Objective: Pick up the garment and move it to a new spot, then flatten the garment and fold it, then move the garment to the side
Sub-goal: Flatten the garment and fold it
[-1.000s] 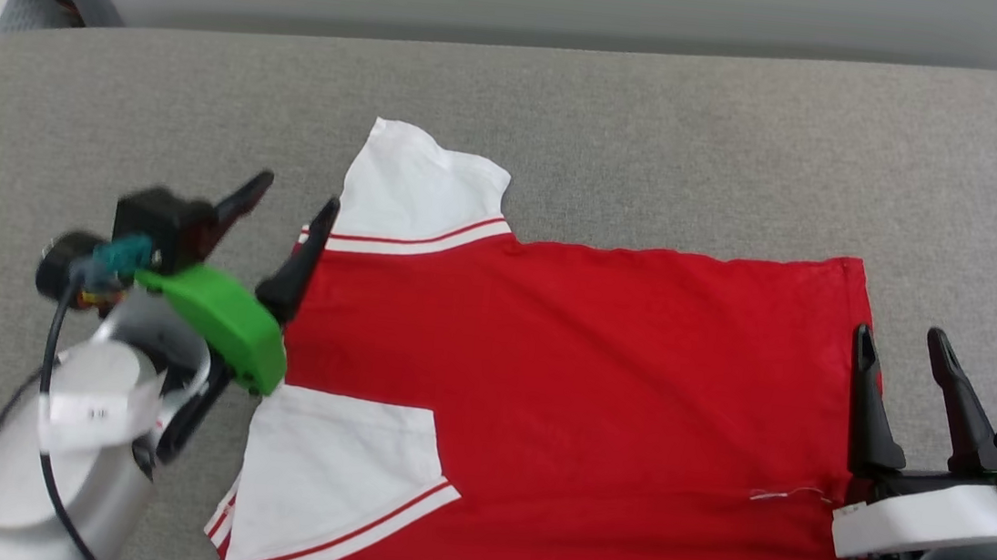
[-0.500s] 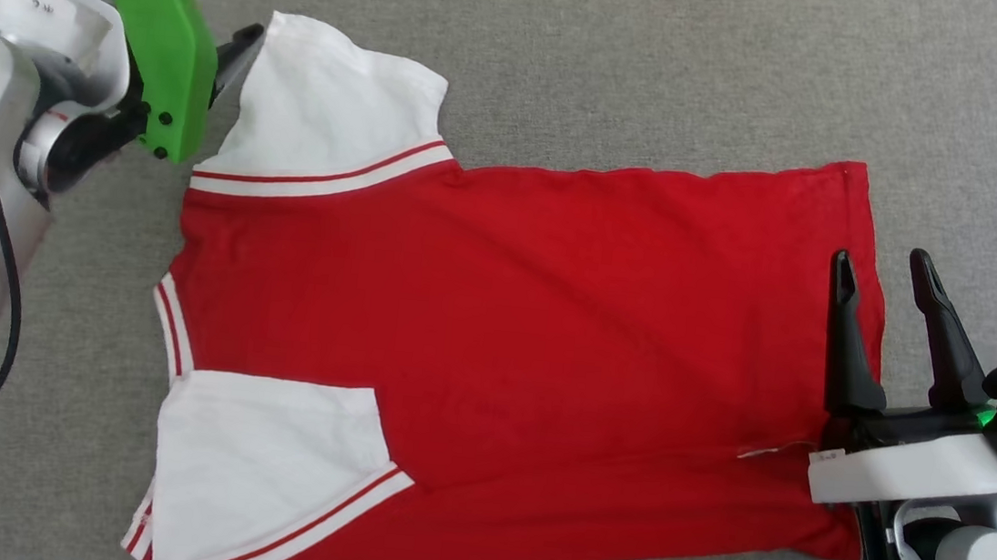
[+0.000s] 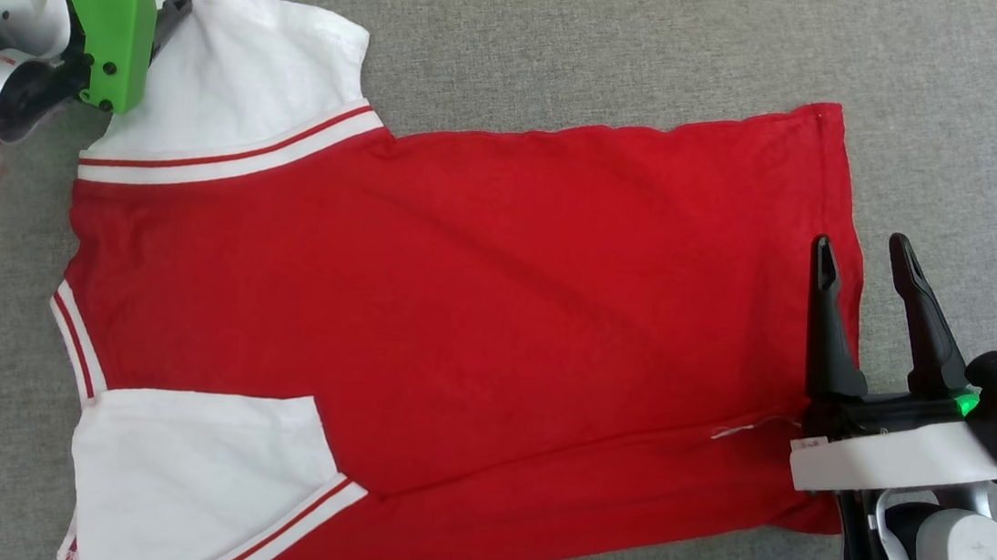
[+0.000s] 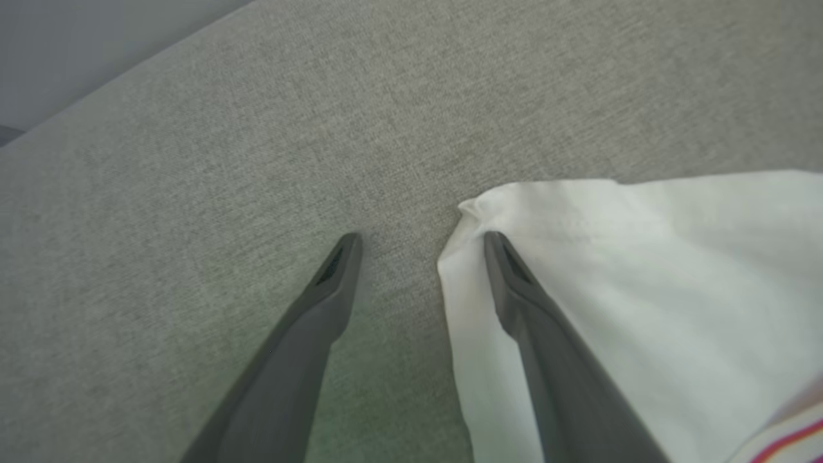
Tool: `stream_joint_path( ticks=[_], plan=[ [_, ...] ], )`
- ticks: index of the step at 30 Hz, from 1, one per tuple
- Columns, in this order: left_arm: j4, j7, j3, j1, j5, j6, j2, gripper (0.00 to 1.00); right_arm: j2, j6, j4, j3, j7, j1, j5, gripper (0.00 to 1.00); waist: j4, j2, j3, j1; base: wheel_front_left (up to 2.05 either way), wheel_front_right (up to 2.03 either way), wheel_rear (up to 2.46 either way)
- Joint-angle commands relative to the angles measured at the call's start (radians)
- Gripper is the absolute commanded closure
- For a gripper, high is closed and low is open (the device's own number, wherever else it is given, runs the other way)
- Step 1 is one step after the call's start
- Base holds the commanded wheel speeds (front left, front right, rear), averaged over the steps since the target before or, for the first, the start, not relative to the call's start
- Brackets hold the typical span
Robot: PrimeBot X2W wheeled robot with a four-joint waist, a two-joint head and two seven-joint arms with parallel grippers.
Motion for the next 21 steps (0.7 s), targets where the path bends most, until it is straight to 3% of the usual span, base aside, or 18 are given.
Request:
stream_joint_path(
  ticks=[1, 4, 5, 6, 10, 17, 21],
  plan=[
    [0.017, 0.001, -0.016, -0.018, 0.004, -0.003, -0.007, 0.00, 0.004, -0.001, 0.003, 0.003, -0.010, -0.022, 0.009, 0.00, -0.010, -0.0001, 0.015, -0.0001, 0.00, 0.00, 0.00],
    [0.042, 0.033, -0.045, -0.019, -0.005, -0.003, -0.007, 0.00, 0.004, -0.001, 0.007, 0.006, -0.013, -0.028, 0.014, 0.00, -0.011, -0.0001, 0.022, -0.0001, 0.00, 0.00, 0.00],
    [0.047, 0.045, -0.054, -0.018, -0.013, -0.003, -0.007, 0.65, 0.004, -0.001, 0.008, 0.006, -0.014, -0.030, 0.015, 0.00, -0.012, -0.0001, 0.024, -0.0001, 0.00, 0.00, 0.00],
    [0.049, 0.055, -0.063, -0.015, -0.021, -0.003, -0.006, 0.99, 0.004, -0.001, 0.010, 0.006, -0.015, -0.031, 0.016, 0.00, -0.012, -0.0001, 0.025, -0.0001, 0.00, 0.00, 0.00],
    [0.031, 0.063, -0.092, 0.000, -0.066, -0.003, 0.001, 1.00, 0.004, -0.001, 0.019, 0.006, -0.017, -0.037, 0.017, 0.00, -0.009, -0.0001, 0.019, -0.0001, 0.00, 0.00, 0.00],
    [0.058, -0.056, -0.087, 0.014, -0.080, 0.013, -0.001, 1.00, -0.004, -0.001, 0.041, -0.003, 0.018, -0.038, -0.021, 0.00, 0.019, -0.0001, -0.060, -0.0001, 0.00, 0.00, 0.00],
    [0.052, -0.122, -0.067, 0.022, -0.099, 0.020, -0.040, 1.00, -0.051, -0.001, 0.036, -0.017, 0.077, -0.036, -0.035, 0.00, 0.058, -0.0001, -0.112, -0.0001, 0.00, 0.00, 0.00]
  ],
)
